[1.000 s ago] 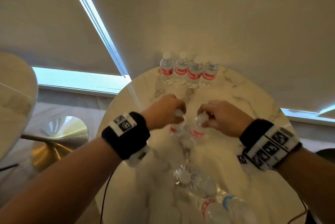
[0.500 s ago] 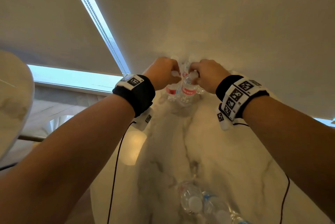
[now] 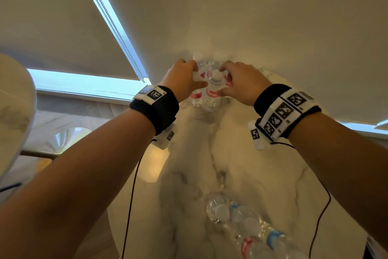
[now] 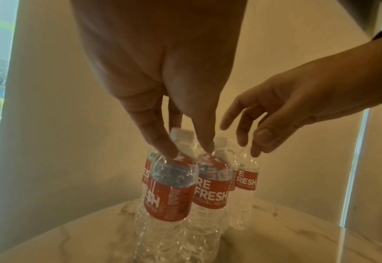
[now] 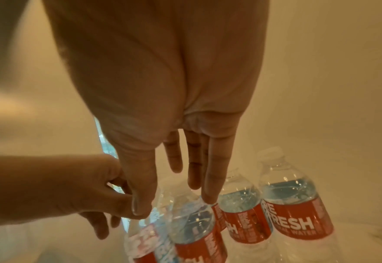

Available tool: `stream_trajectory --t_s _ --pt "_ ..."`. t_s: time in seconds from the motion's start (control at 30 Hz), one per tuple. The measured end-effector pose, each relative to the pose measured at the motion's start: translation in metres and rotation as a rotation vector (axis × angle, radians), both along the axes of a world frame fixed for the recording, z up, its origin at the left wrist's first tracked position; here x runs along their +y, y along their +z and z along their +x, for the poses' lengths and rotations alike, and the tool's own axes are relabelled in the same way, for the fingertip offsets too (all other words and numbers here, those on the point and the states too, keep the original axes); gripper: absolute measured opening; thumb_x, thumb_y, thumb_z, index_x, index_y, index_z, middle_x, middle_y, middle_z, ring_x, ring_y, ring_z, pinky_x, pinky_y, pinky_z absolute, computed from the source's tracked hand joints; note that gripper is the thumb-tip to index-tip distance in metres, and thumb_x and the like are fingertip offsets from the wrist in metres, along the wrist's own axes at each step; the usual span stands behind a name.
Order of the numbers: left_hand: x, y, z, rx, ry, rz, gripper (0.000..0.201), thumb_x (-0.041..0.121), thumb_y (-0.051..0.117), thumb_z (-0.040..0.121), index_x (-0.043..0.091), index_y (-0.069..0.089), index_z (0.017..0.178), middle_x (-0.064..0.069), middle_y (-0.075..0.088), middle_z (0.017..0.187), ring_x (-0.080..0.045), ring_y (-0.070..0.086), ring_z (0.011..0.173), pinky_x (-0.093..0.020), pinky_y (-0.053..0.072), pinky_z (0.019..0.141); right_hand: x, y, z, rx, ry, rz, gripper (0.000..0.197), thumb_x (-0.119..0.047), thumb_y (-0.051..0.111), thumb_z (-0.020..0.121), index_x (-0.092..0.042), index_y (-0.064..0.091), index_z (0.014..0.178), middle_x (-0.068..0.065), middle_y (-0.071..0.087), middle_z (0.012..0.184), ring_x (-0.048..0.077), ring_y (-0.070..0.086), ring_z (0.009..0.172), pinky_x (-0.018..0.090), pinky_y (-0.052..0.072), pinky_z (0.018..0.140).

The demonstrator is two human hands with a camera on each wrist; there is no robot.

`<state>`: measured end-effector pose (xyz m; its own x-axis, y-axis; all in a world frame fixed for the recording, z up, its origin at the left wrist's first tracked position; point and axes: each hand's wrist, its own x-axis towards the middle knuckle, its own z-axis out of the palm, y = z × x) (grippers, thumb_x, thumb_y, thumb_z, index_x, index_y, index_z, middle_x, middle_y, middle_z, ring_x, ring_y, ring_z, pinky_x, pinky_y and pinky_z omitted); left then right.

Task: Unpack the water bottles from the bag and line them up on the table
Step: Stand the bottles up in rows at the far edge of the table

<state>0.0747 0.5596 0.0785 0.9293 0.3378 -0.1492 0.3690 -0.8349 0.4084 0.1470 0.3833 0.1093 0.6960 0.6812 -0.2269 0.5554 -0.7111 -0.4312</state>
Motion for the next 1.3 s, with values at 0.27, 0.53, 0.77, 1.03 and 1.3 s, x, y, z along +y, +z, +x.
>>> stream_trajectory --t_s 0.27,0.53,0.77,1.03,1.3 --pt "-0.073 0.024 -0.131 -0.137 -0.148 -0.078 0.046 0.045 0.066 0.092 0.016 0.062 0.127 -0.005 0.061 0.112 -0.023 0.061 0.097 -0.042 0.053 0.089 -0.113 0.027 -0.118 0.260 0.210 -0.080 0.030 -0.043 0.069 0.083 -0.027 0.065 0.108 -0.009 0.066 0.090 0.010 0.063 0.081 0.034 0.053 0.079" --pt "-0.147 0.012 -0.223 0.219 -0.579 -0.113 0.042 0.058 0.063 0.088 0.038 0.058 0.125 0.007 0.052 0.123 -0.014 0.059 0.100 -0.030 0.053 0.085 -0.170 0.002 -0.191 0.309 0.428 -0.283 0.045 -0.049 0.070 0.078 -0.043 0.047 0.116 -0.008 0.044 0.106 0.014 0.057 0.081 0.028 0.049 0.074" --pt "-0.138 0.004 -0.155 0.159 -0.473 -0.172 0.036 0.033 0.075 0.087 0.018 0.067 0.119 -0.007 0.054 0.114 -0.026 0.060 0.097 -0.034 0.049 0.088 -0.156 -0.006 -0.136 0.159 0.234 -0.228 0.035 -0.044 0.071 0.079 -0.032 0.059 0.110 -0.005 0.049 0.092 0.019 0.055 0.088 0.029 0.042 0.074" --pt "-0.114 0.003 -0.019 0.047 -0.421 -0.080 0.034 0.027 0.071 0.091 0.011 0.066 0.121 -0.012 0.059 0.123 -0.028 0.056 0.111 -0.037 0.046 0.098 -0.109 -0.008 -0.012 -0.016 -0.008 -0.154 0.029 -0.028 0.074 0.081 -0.020 0.065 0.108 0.005 0.065 0.098 0.023 0.056 0.084 0.028 0.036 0.072" --pt "-0.090 -0.009 0.058 -0.002 -0.360 -0.009 0.030 0.020 0.071 0.089 0.008 0.068 0.116 -0.014 0.063 0.117 -0.029 0.058 0.109 -0.034 0.046 0.091 -0.071 -0.014 0.056 -0.091 -0.038 -0.142 0.032 -0.018 0.069 0.085 -0.015 0.064 0.116 0.017 0.065 0.108 0.036 0.060 0.100 0.030 0.039 0.075"
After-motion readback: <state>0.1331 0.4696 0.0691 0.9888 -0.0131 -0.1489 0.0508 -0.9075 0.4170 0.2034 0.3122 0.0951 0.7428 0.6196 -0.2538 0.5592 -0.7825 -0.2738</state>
